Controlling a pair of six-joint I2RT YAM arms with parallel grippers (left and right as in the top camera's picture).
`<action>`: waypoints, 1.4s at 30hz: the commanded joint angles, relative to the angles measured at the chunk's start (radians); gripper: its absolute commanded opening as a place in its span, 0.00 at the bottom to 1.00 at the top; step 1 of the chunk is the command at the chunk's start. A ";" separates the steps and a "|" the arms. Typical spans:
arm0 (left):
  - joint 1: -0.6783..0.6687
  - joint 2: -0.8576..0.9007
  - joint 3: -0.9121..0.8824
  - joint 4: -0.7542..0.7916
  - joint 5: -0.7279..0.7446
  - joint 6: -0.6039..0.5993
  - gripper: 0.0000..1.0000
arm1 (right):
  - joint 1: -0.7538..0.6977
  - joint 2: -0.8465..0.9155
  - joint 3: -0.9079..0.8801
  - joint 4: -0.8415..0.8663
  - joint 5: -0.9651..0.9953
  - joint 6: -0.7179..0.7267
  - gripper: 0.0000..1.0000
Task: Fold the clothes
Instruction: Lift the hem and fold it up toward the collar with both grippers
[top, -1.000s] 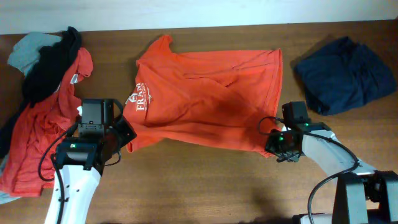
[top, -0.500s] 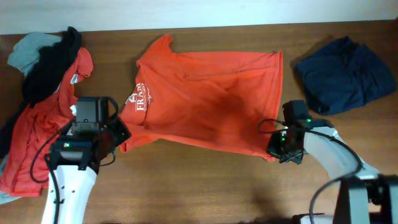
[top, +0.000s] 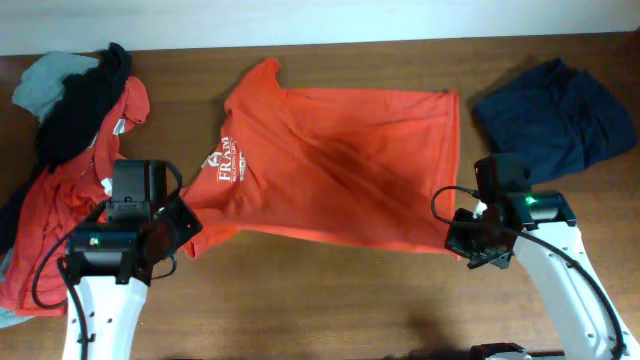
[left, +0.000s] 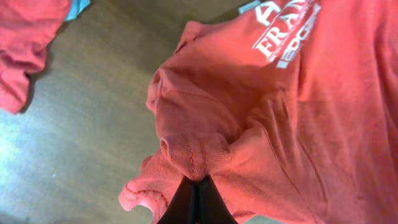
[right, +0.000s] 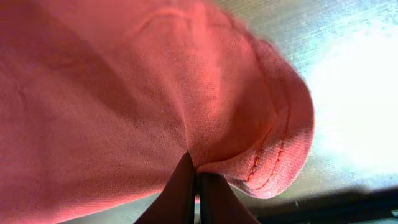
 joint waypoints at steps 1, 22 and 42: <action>0.008 -0.017 0.025 -0.018 -0.048 0.016 0.01 | 0.004 -0.009 0.007 -0.016 0.034 -0.006 0.04; 0.004 0.125 -0.018 0.248 -0.115 0.011 0.01 | 0.006 0.088 0.006 0.348 0.053 -0.071 0.04; -0.075 0.541 -0.032 0.623 -0.119 0.011 0.01 | 0.006 0.367 0.006 0.659 0.050 -0.122 0.04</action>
